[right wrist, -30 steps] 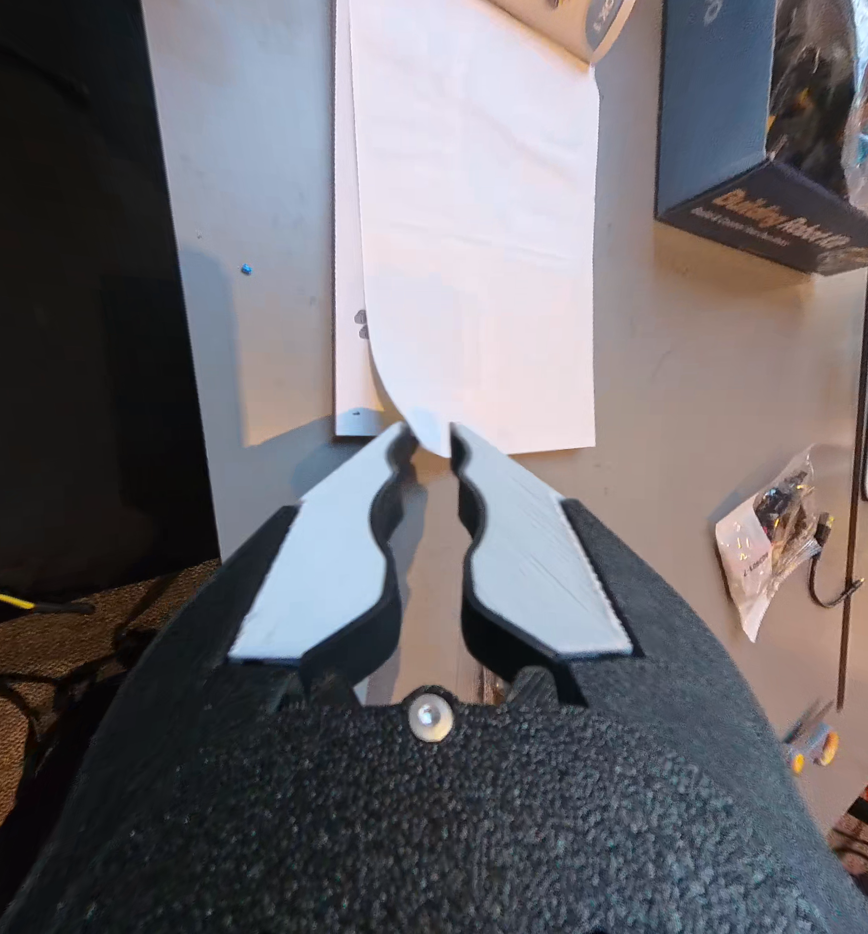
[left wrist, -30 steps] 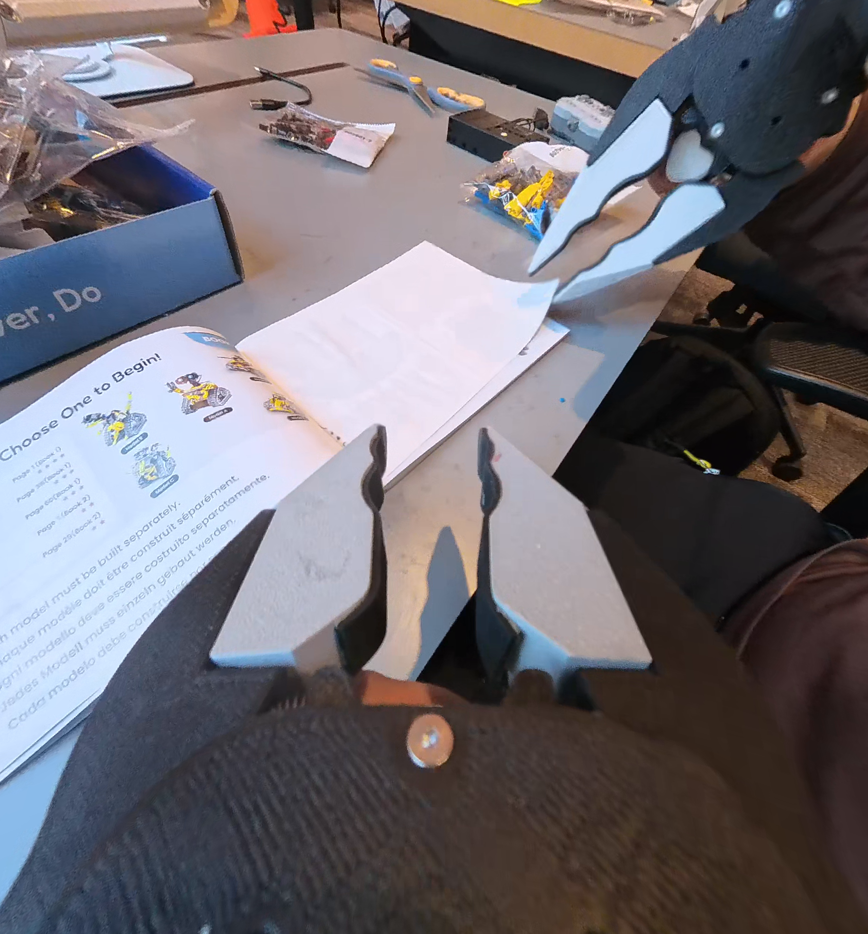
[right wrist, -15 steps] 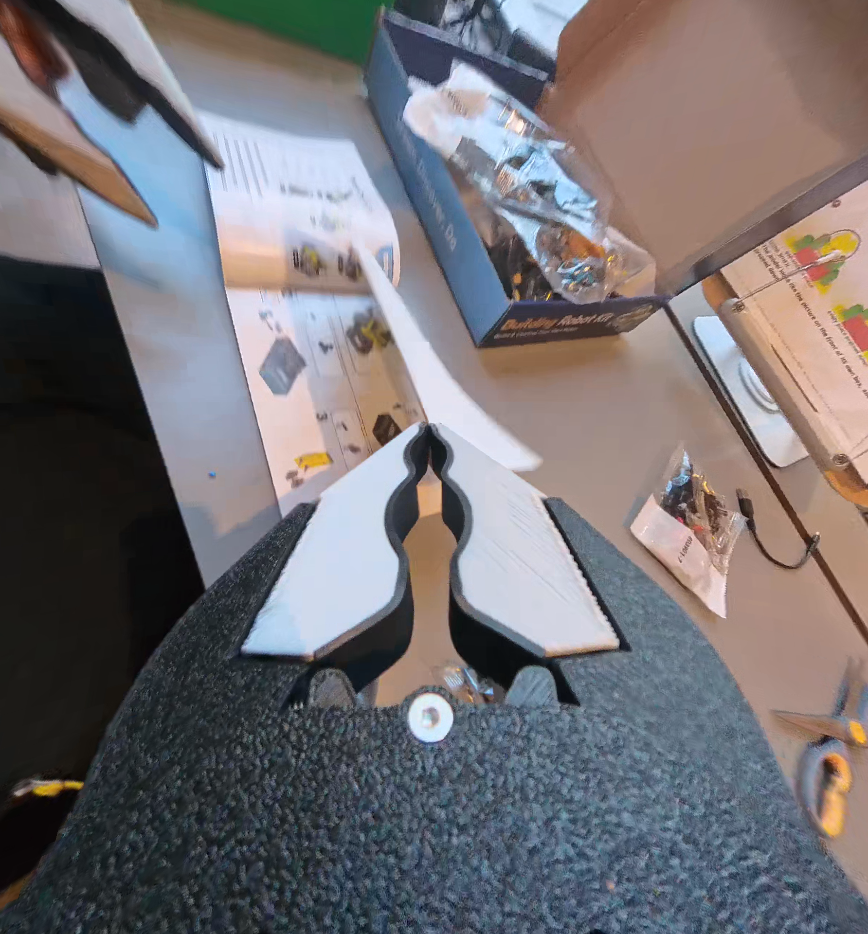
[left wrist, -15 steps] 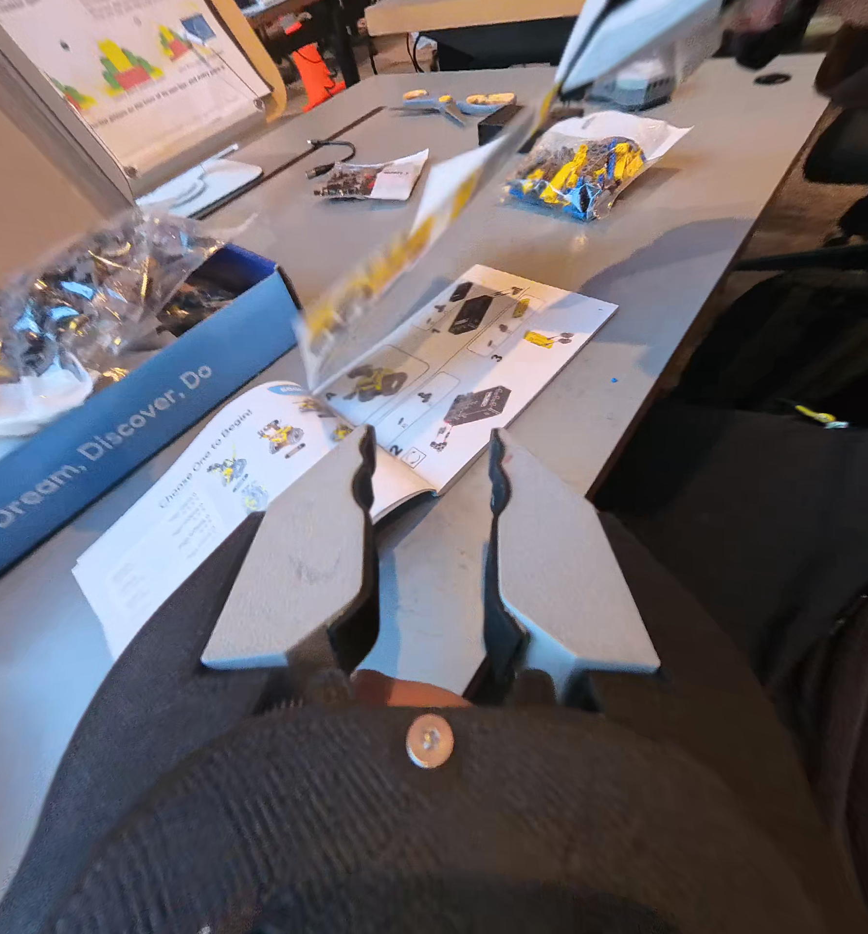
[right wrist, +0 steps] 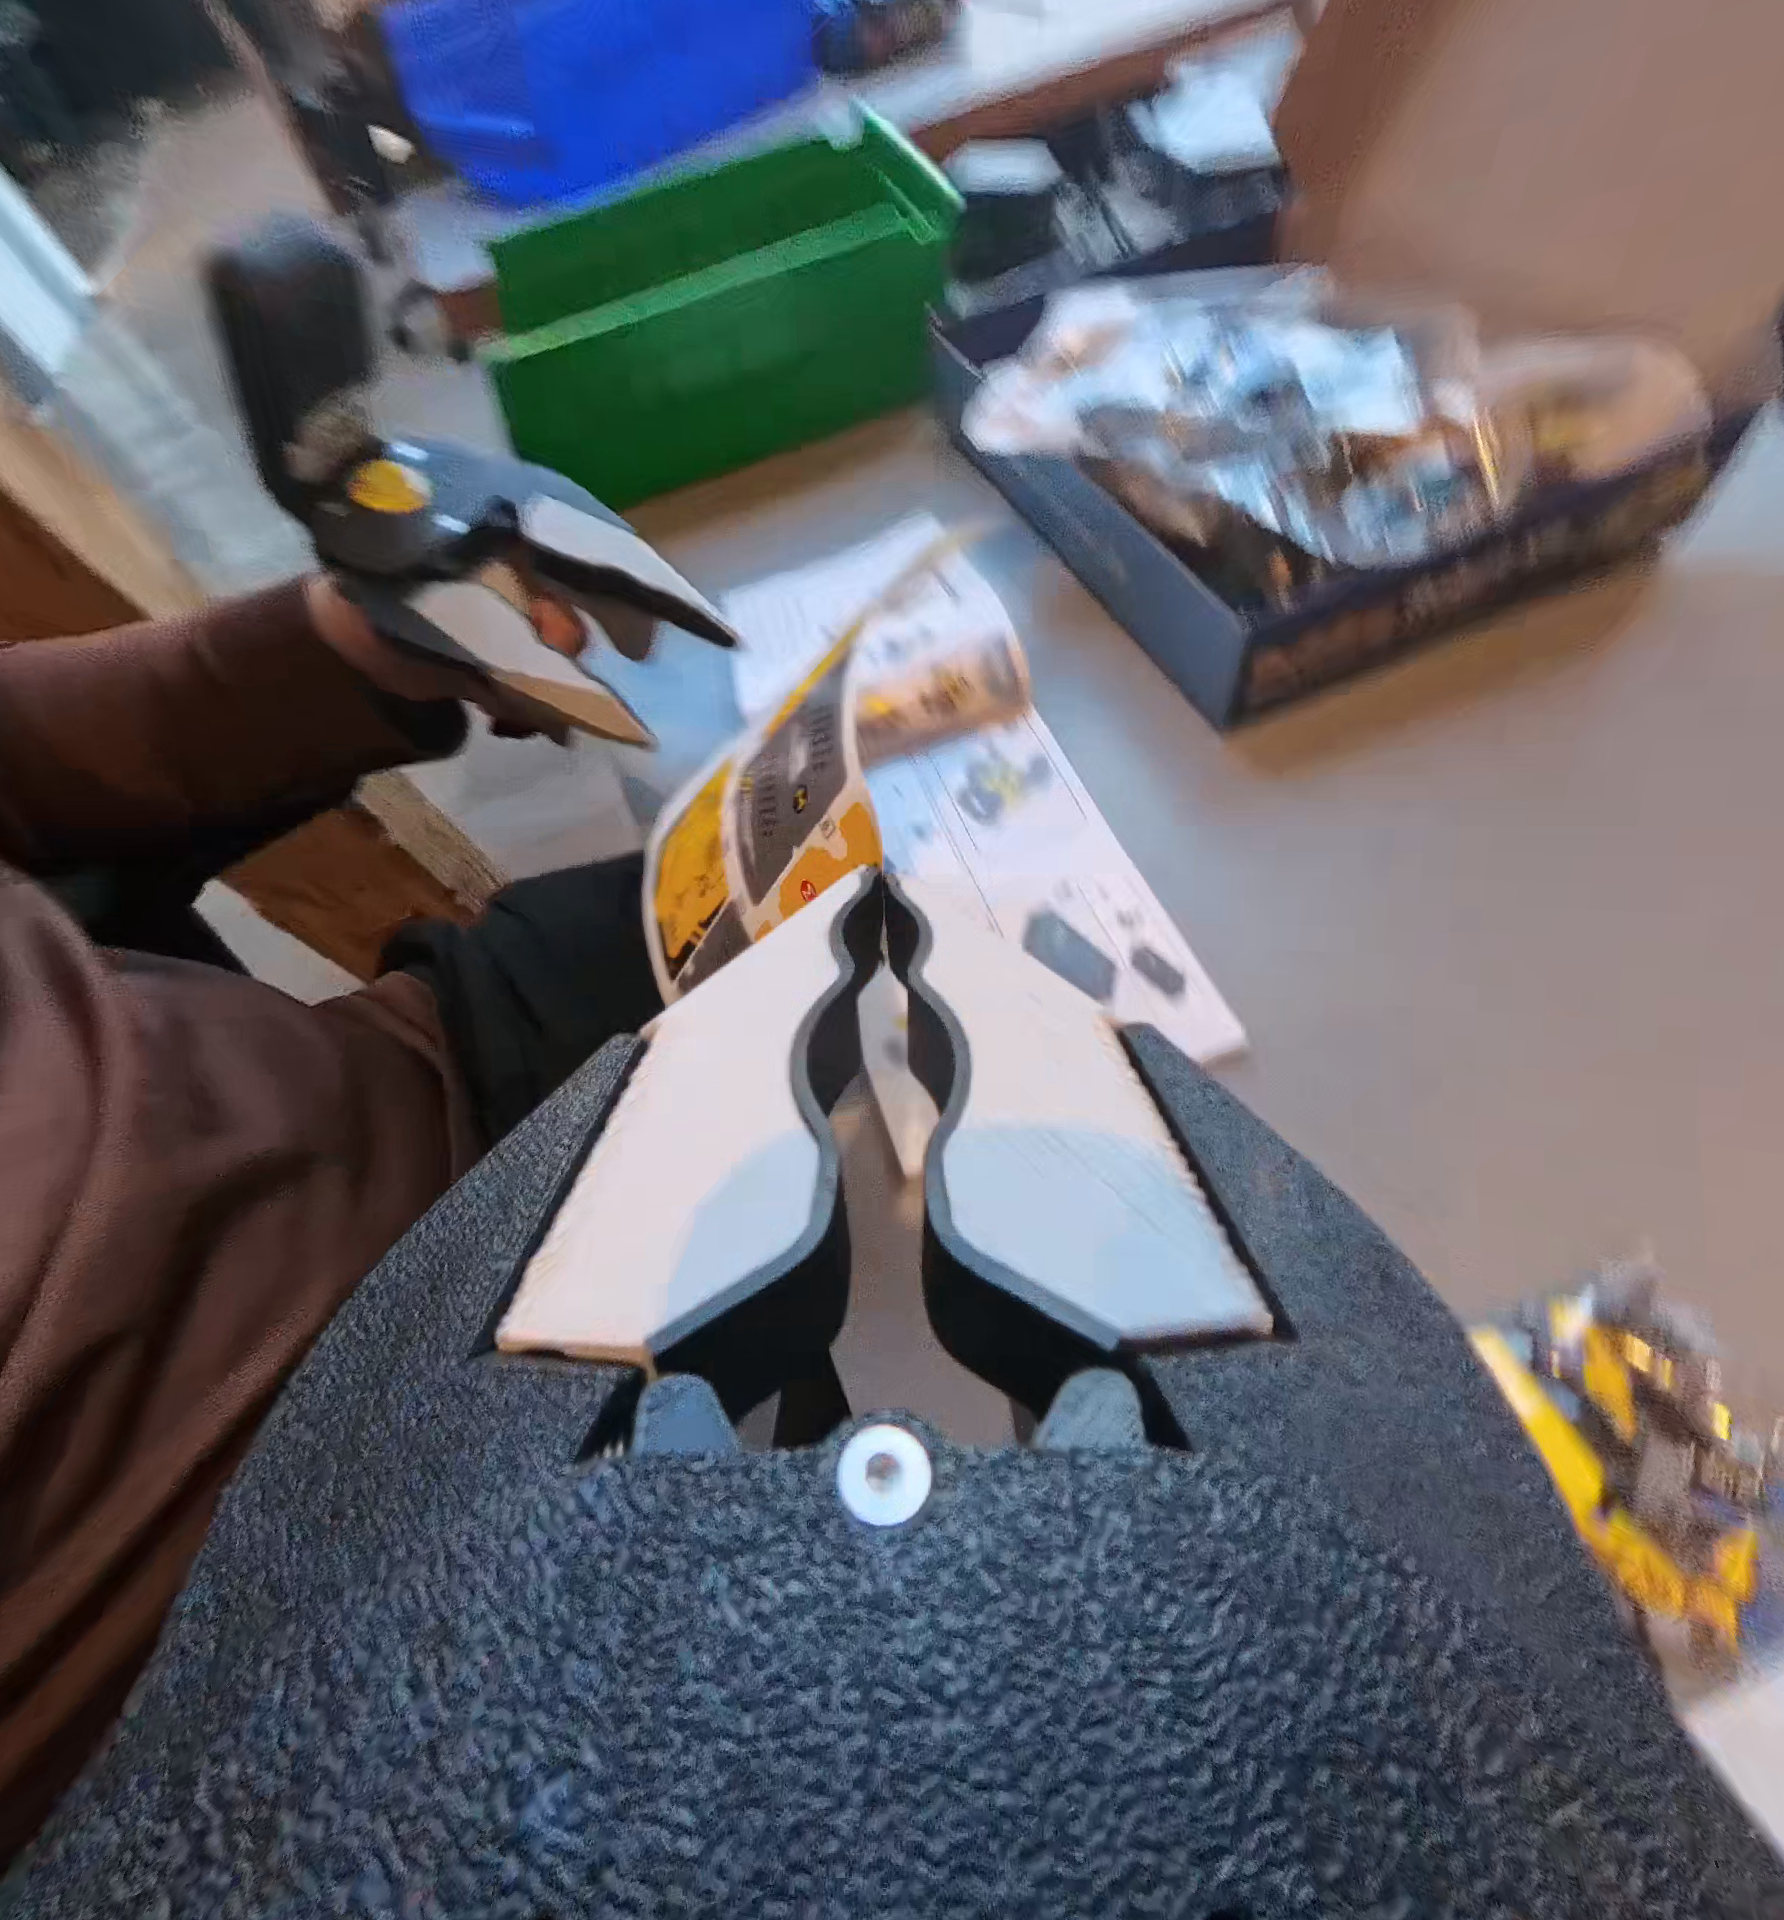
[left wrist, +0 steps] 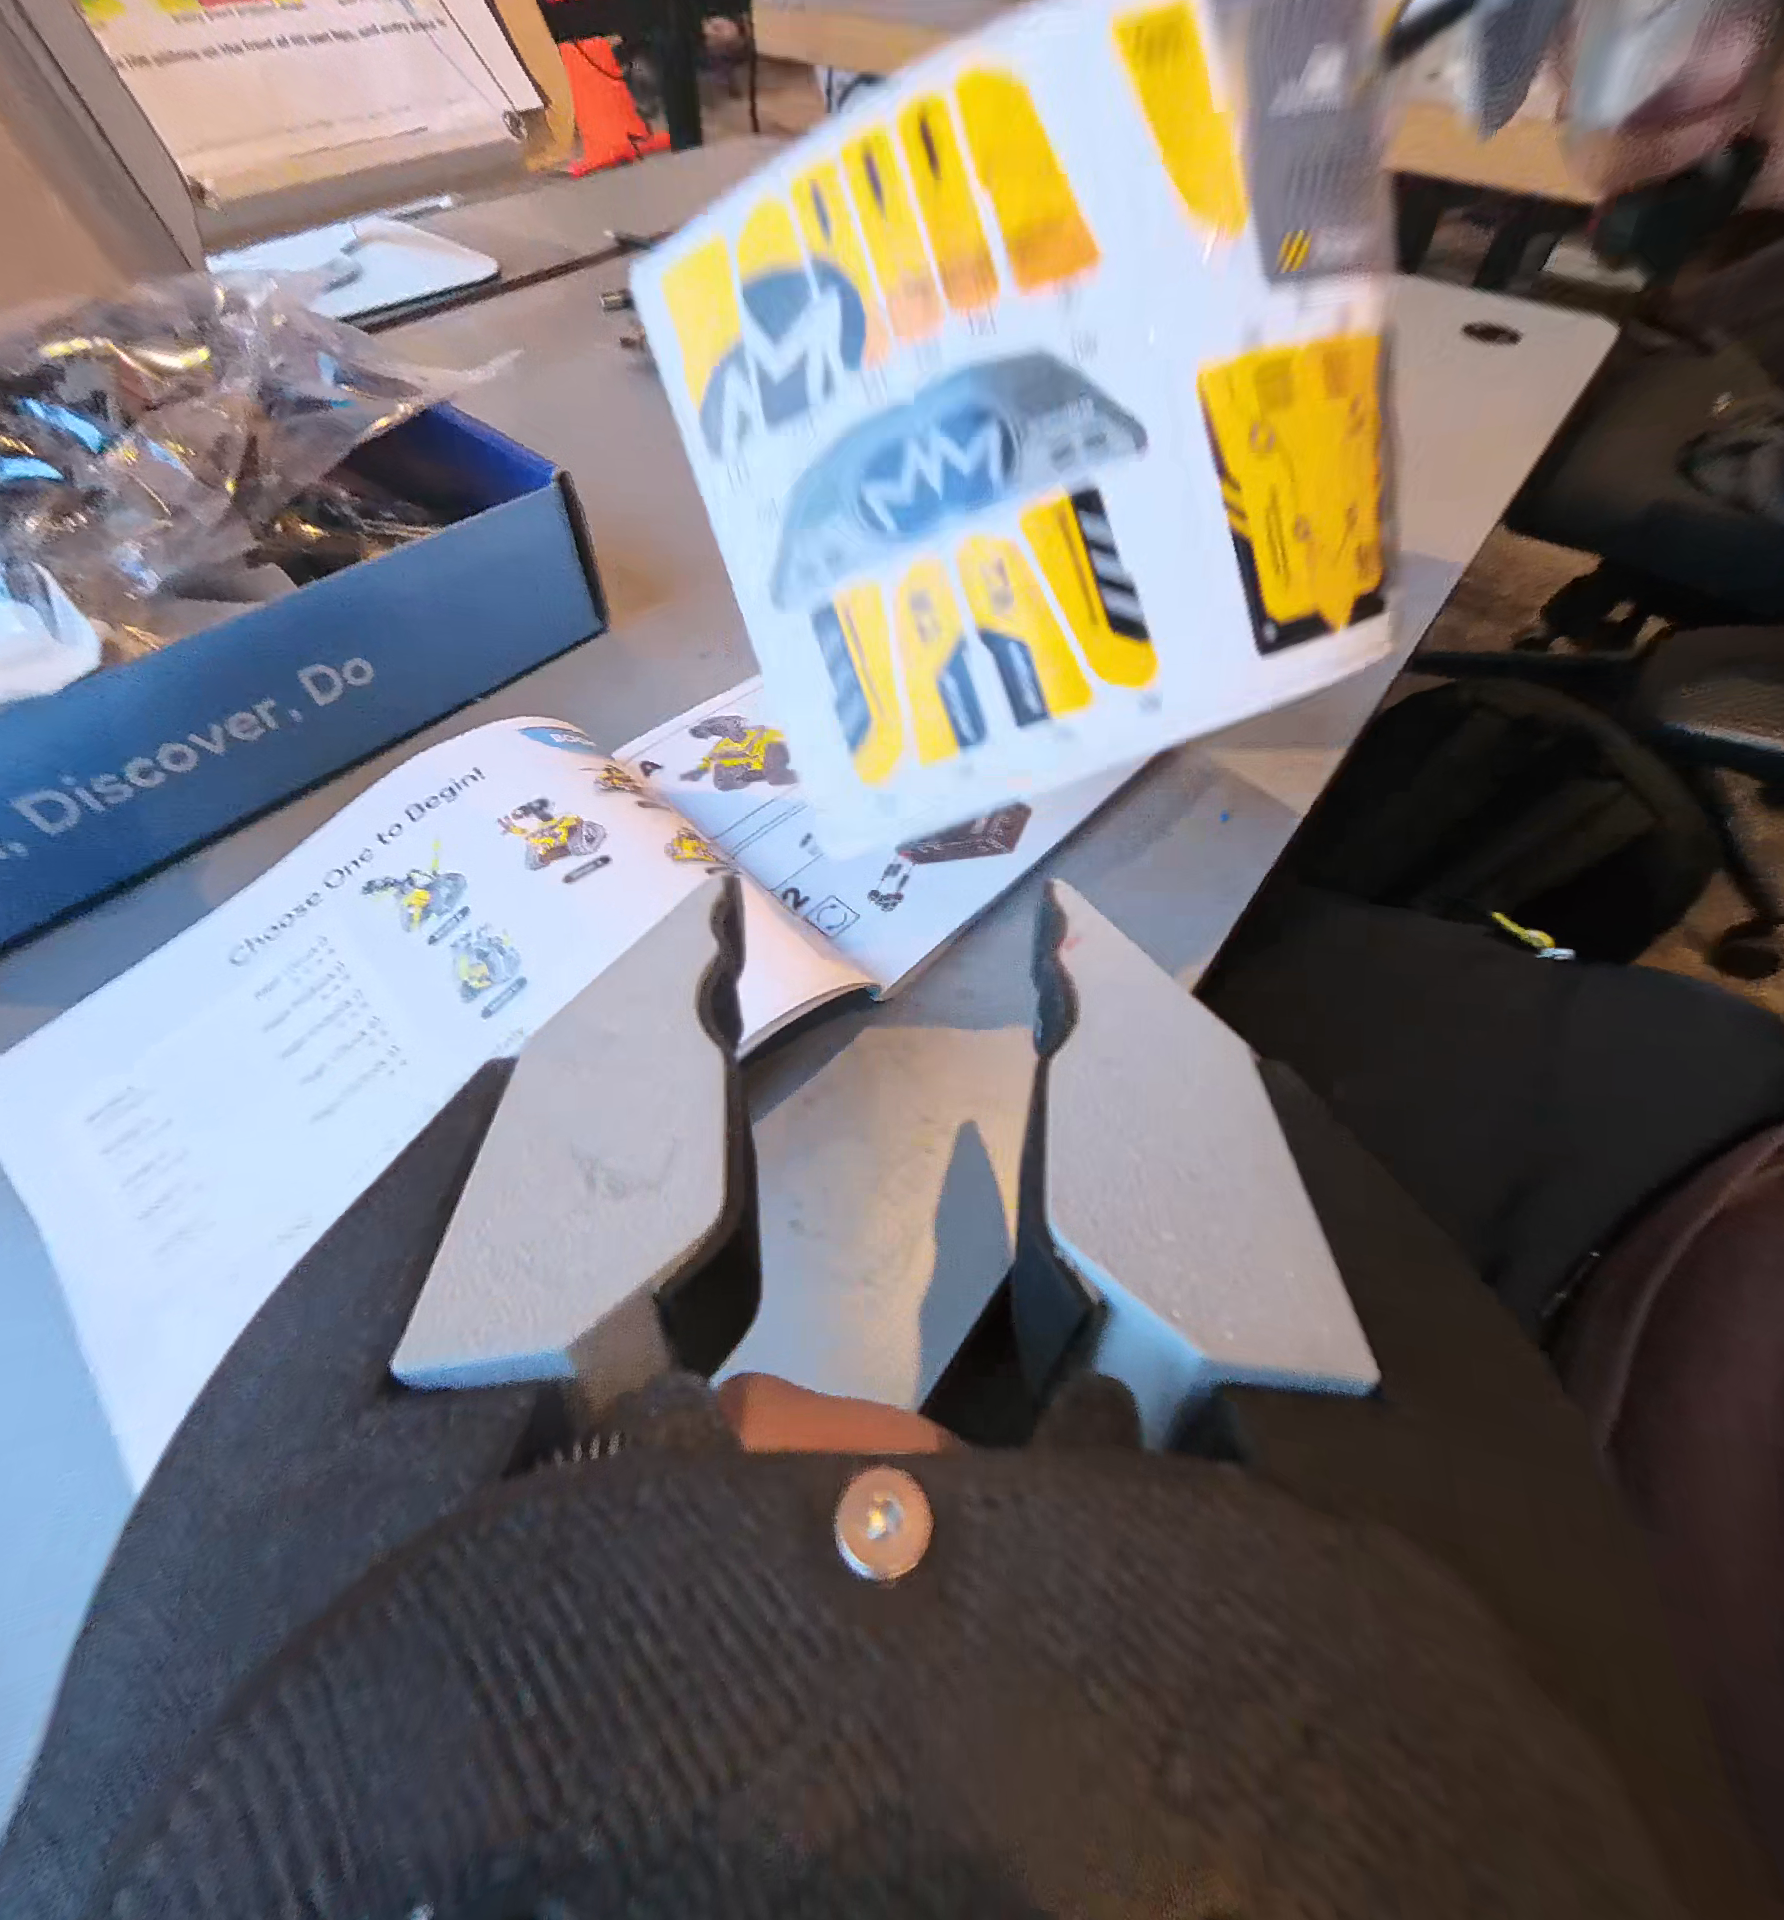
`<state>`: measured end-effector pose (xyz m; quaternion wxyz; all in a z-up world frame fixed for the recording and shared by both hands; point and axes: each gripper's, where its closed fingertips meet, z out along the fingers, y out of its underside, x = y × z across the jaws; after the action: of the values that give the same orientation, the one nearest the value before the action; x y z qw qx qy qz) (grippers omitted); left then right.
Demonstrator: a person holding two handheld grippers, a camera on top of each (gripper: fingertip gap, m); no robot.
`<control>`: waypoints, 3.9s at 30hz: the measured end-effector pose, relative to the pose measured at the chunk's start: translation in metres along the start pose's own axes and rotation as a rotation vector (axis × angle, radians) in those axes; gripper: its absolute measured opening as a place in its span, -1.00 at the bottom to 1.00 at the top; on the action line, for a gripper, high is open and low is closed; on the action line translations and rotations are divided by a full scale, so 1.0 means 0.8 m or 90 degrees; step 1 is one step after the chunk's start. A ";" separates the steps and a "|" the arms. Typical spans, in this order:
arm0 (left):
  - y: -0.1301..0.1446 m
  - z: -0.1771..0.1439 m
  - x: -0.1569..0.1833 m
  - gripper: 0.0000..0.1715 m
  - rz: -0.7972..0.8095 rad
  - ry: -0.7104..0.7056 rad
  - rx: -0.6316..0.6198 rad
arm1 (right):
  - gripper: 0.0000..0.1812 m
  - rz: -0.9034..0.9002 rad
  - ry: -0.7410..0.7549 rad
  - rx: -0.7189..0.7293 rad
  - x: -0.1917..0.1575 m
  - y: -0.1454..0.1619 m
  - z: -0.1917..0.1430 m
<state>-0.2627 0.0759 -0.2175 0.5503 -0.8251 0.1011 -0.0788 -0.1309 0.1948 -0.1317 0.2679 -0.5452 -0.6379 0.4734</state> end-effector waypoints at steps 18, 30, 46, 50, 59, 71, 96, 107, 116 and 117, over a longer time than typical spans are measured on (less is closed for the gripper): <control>0.040 0.020 0.026 -0.38 0.017 0.047 -0.076 | -1.00 0.092 0.160 -0.228 0.097 0.128 0.036; 0.059 0.032 0.046 -0.42 0.044 0.075 -0.074 | -0.92 0.023 0.258 -0.164 0.124 0.108 0.040; 0.044 0.026 0.034 -0.60 -0.041 0.083 0.013 | -0.49 -0.130 0.069 -0.194 0.043 0.127 0.069; 0.044 0.026 0.034 -0.64 -0.041 0.085 0.012 | -0.58 -0.127 0.121 -0.178 0.064 0.120 0.061; 0.044 0.025 0.035 -0.65 -0.042 0.087 0.014 | -0.61 0.055 0.414 0.079 0.198 0.077 -0.118; 0.043 0.026 0.035 -0.72 -0.058 0.099 0.014 | -0.30 0.333 0.369 0.064 0.238 0.172 -0.180; 0.042 0.025 0.036 -0.75 -0.059 0.106 0.020 | -0.62 0.245 0.415 -0.164 0.227 0.190 -0.175; 0.042 0.025 0.036 -0.75 -0.058 0.106 0.021 | -0.67 0.208 0.310 -0.043 0.192 0.138 -0.142; 0.042 0.025 0.036 -0.76 -0.051 0.102 0.025 | -0.69 0.192 0.333 -0.018 0.204 0.138 -0.111; 0.042 0.025 0.036 -0.76 -0.052 0.103 0.025 | -0.69 0.199 0.338 -0.007 0.206 0.138 -0.114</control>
<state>-0.2324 0.0735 -0.2554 0.5525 -0.8086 0.1100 -0.1694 -0.0470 0.3753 -0.2218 0.3465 -0.7426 -0.4566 0.3463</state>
